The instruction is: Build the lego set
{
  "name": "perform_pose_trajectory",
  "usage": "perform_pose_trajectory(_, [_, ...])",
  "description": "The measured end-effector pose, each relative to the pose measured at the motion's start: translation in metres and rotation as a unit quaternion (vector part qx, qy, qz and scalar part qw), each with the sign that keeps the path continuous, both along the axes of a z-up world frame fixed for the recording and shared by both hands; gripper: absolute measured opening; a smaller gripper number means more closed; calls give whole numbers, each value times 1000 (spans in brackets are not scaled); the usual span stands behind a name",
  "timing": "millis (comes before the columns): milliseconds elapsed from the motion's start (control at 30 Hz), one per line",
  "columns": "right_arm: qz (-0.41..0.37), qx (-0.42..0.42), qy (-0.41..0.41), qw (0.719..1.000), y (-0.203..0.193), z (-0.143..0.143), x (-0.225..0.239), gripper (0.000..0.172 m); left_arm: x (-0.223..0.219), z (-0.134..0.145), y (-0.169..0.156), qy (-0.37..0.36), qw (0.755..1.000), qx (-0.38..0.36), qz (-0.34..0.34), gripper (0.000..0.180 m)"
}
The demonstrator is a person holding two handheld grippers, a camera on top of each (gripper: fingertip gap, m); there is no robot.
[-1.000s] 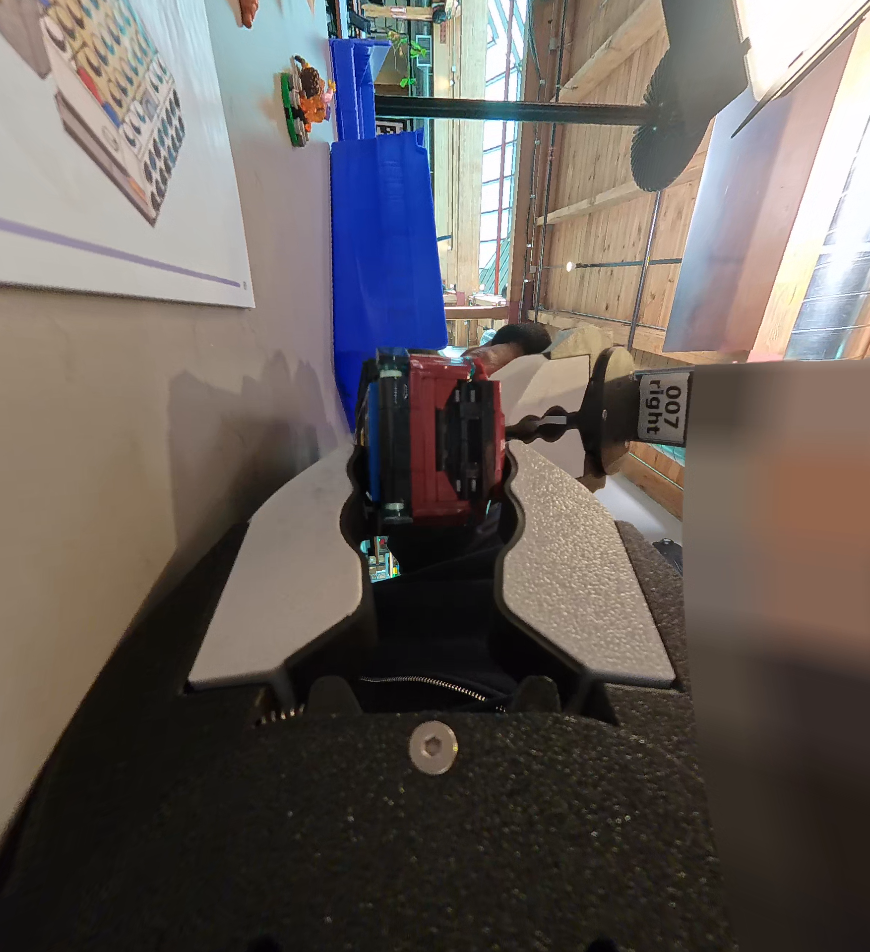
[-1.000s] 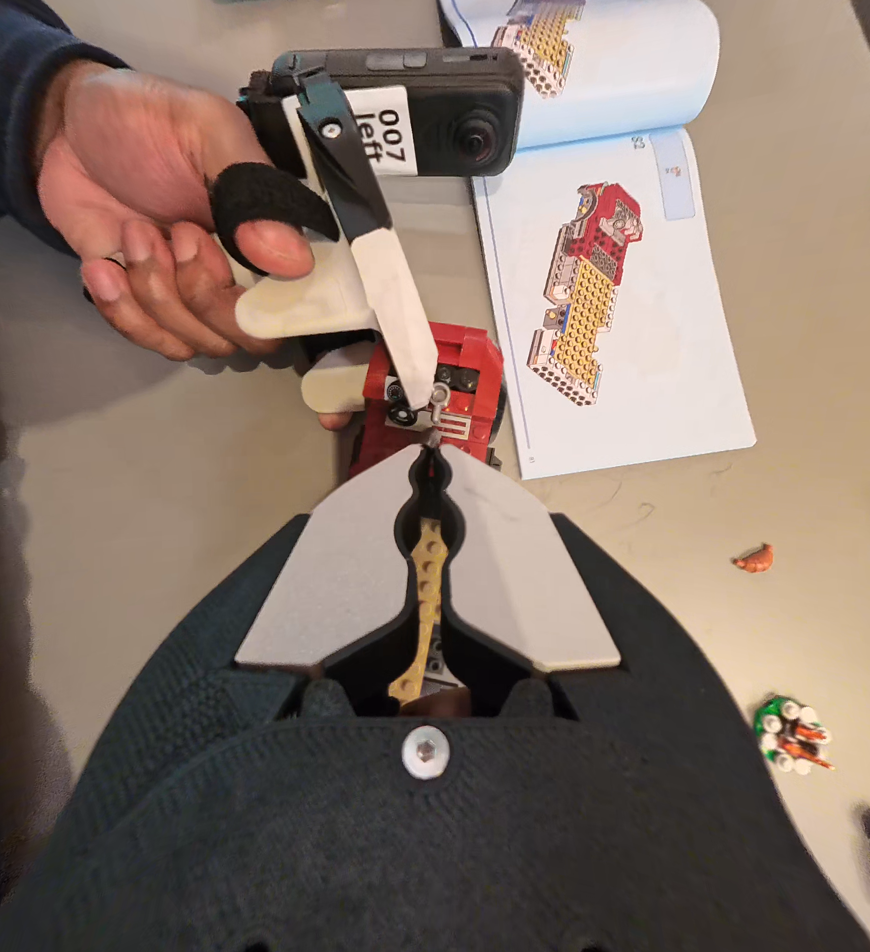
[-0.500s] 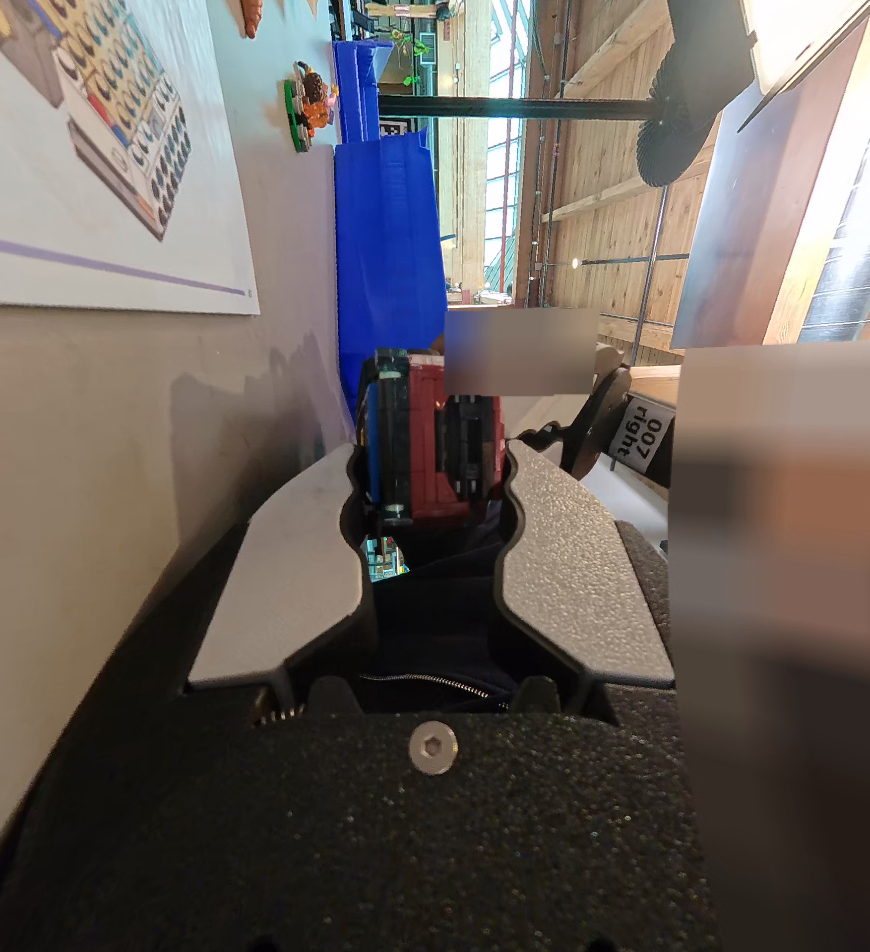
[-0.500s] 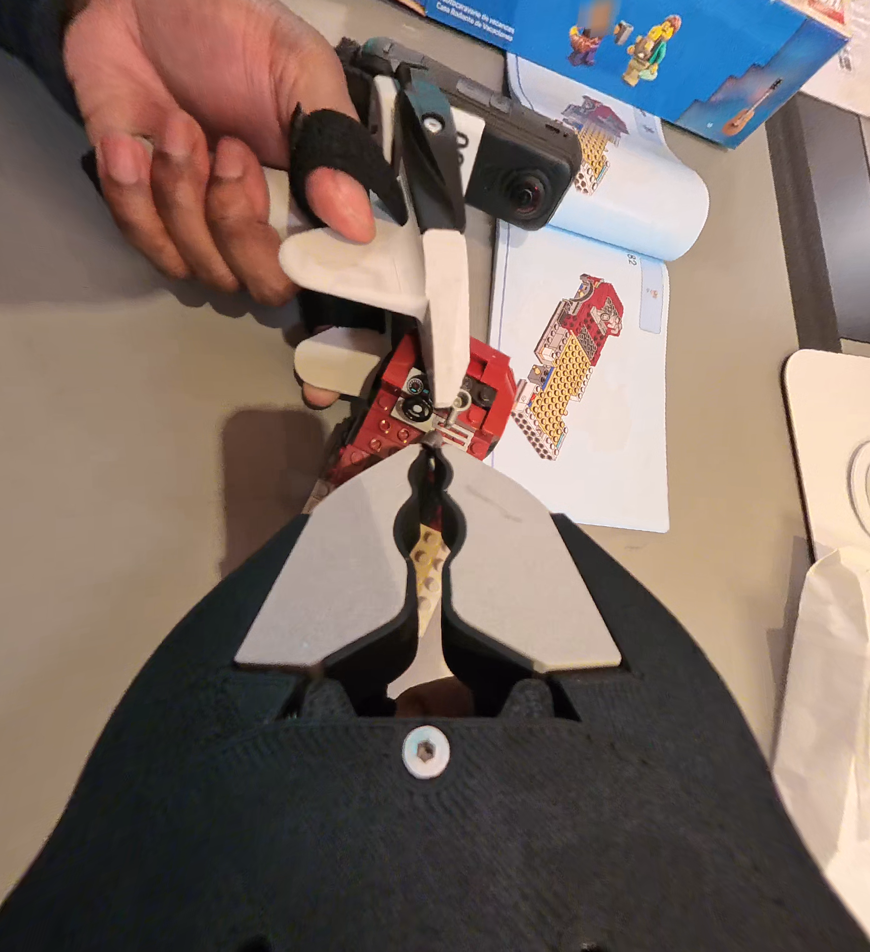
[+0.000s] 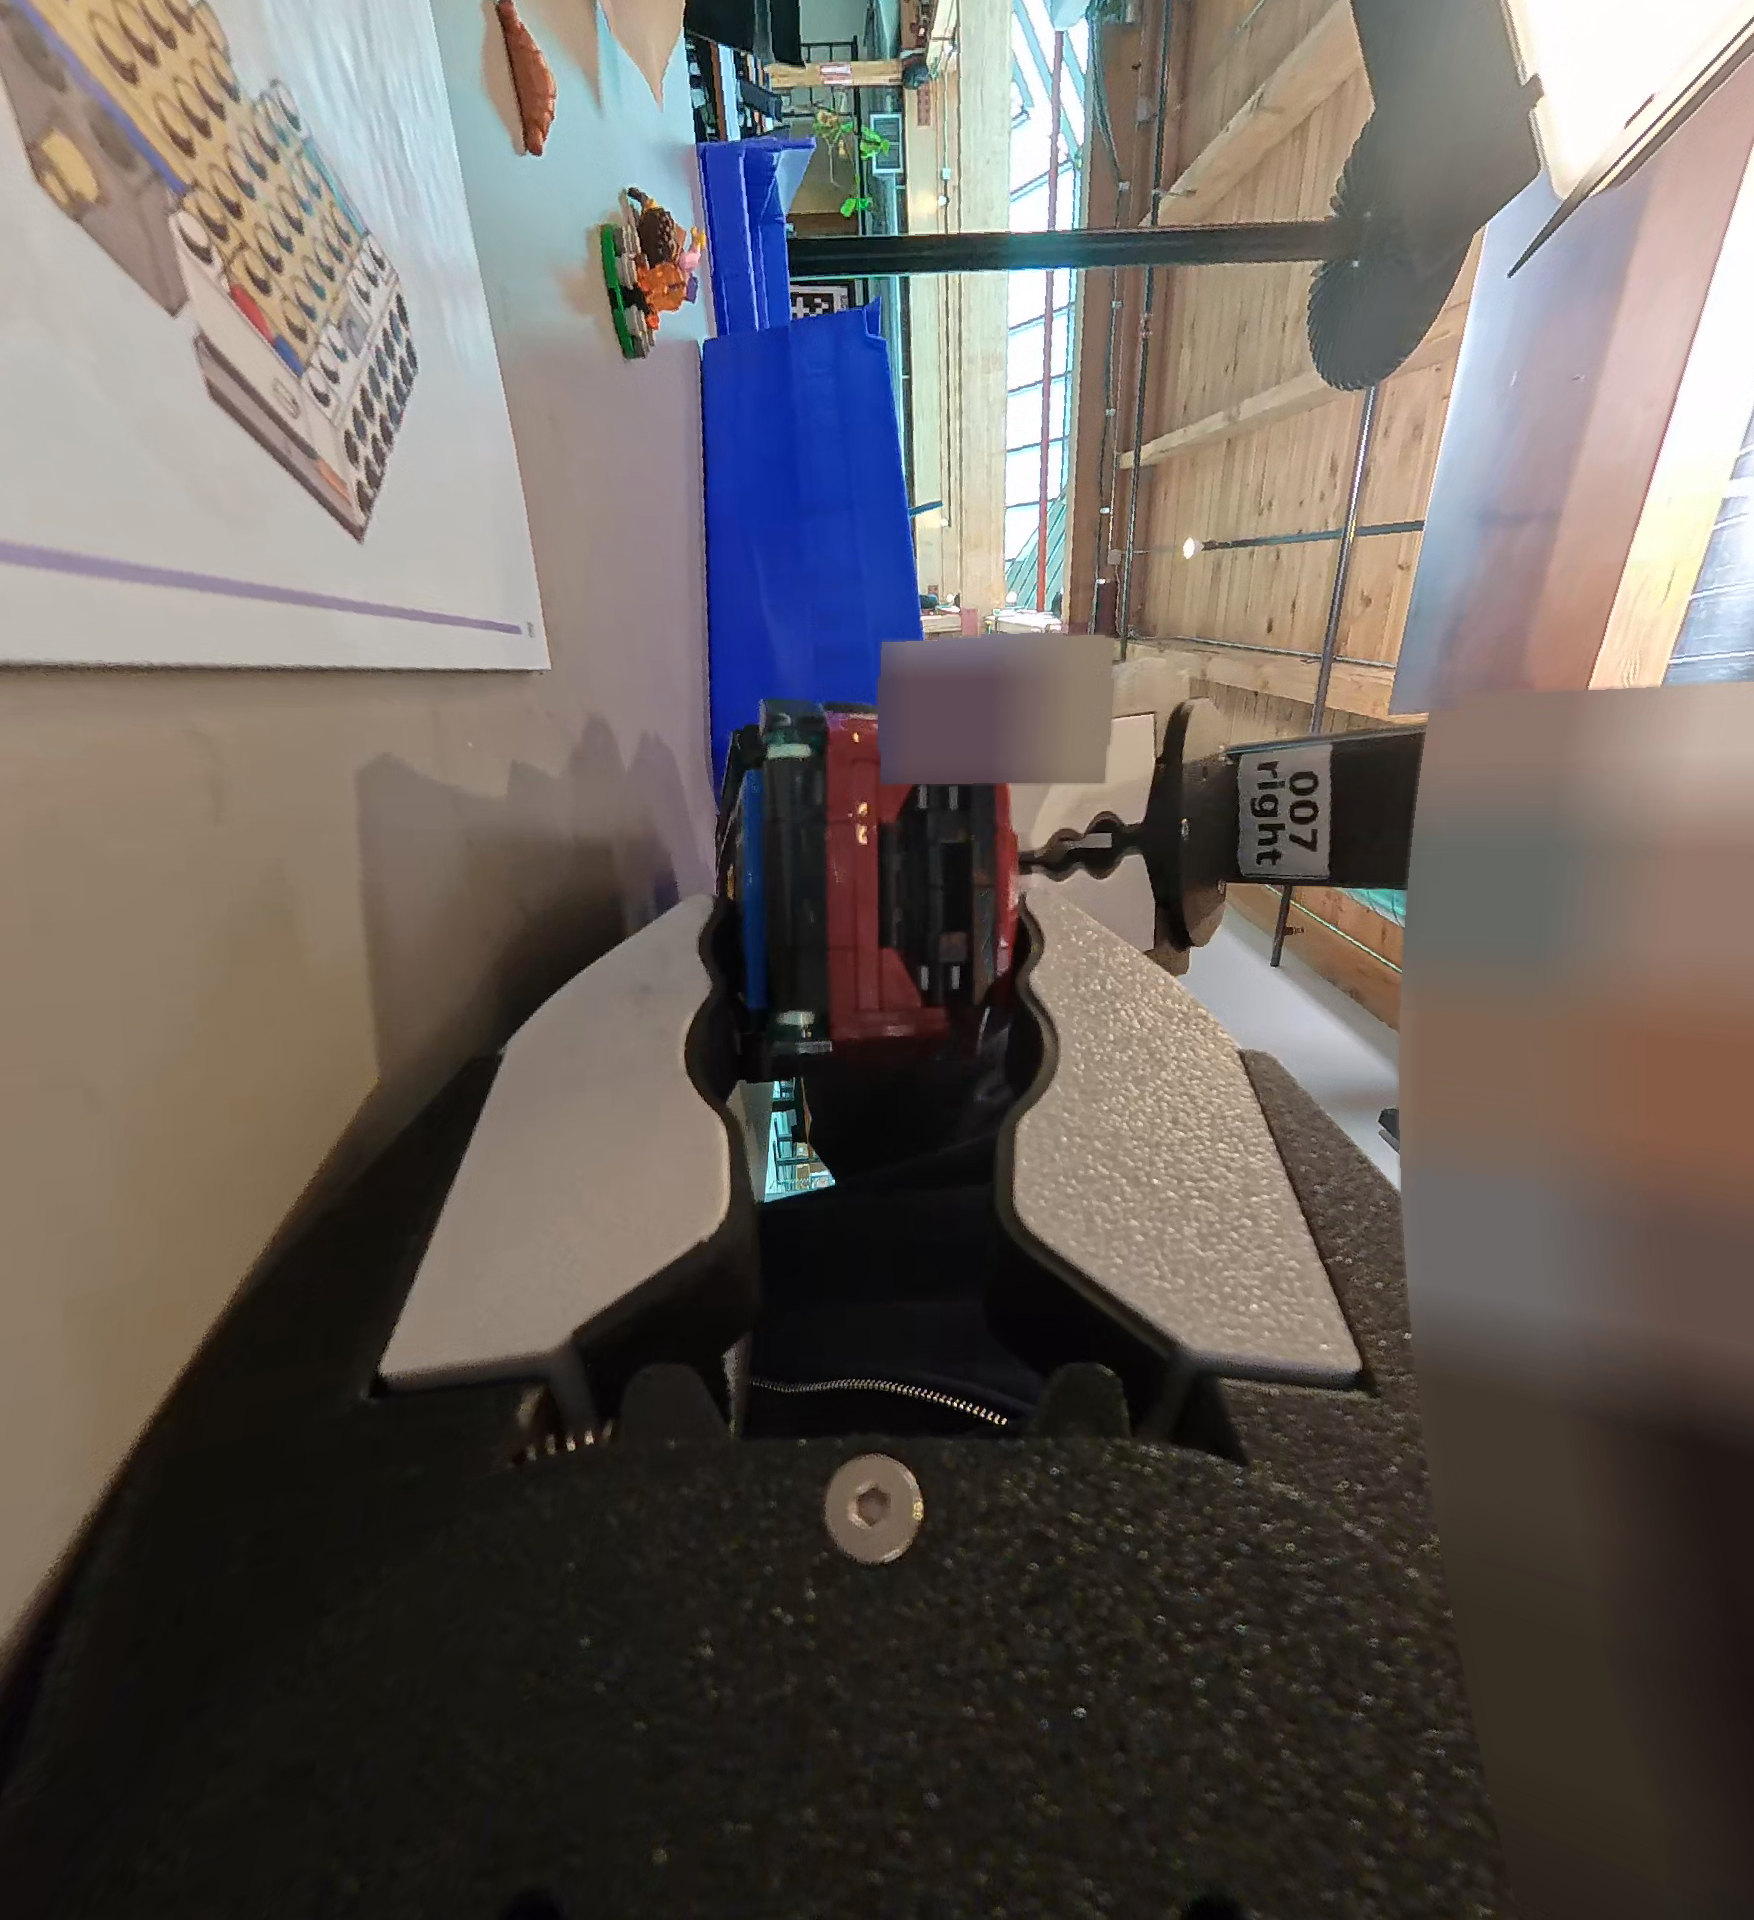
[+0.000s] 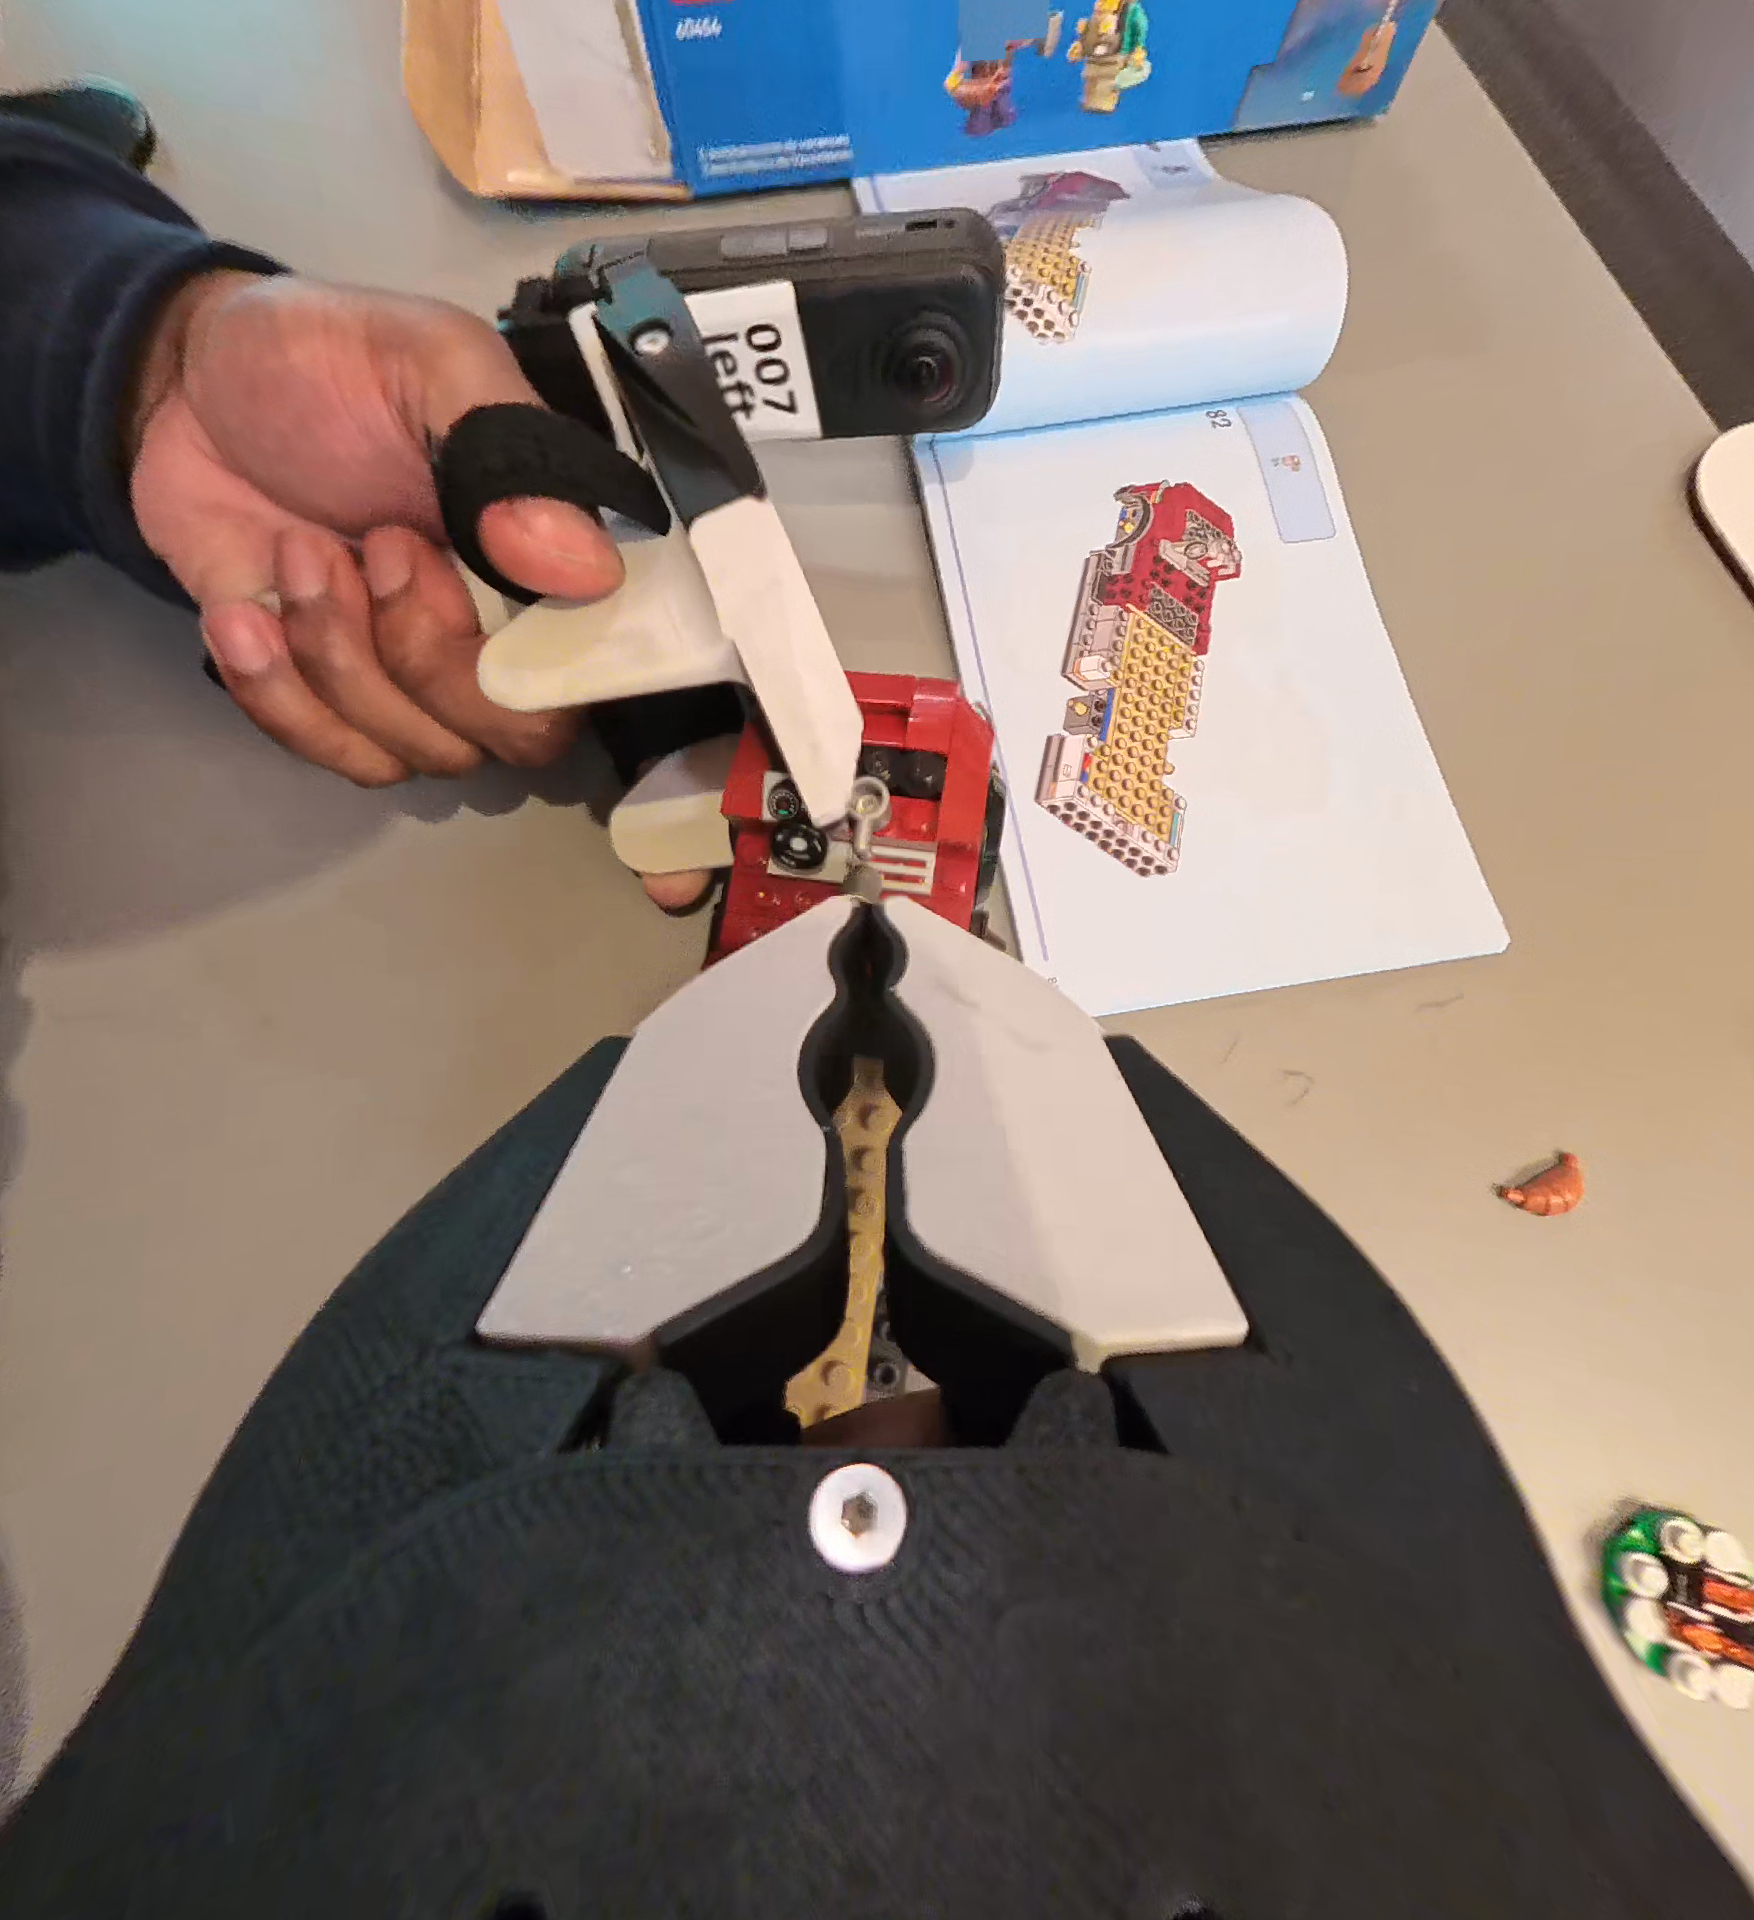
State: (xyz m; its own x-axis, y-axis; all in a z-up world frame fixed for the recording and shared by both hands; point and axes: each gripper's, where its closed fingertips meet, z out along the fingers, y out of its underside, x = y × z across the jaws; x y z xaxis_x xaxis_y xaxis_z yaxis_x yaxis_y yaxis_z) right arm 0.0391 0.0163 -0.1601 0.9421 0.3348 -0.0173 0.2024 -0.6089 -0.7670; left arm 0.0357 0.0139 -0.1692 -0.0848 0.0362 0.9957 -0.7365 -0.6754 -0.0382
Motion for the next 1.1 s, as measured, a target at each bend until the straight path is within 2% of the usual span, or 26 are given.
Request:
perform_pose_trajectory(267, [-45, 28, 83, 995, 0, 13, 11, 0, 1, 1, 0, -10, 1000, 19, 4, 49])
perform_pose_trajectory(467, [-24, 23, 51, 998, -11, 3, 9, 0, 1, 0, 2, -6, 1000, 12, 9, 49])
perform_pose_trajectory(700, [48, 26, -28, 998, -12, -4, -1, 4, 0, 1, -2, -9, 1000, 16, 0, 49])
perform_pose_trajectory(900, [95, 20, -29, 995, -9, -4, -3, 6, 0, 1, 0, -9, 1000, 15, 1, 49])
perform_pose_trajectory(1100, [88, 30, -34, 995, -8, -5, -6, 5, 0, 0, 0, -6, 1000, 11, 2, 49])
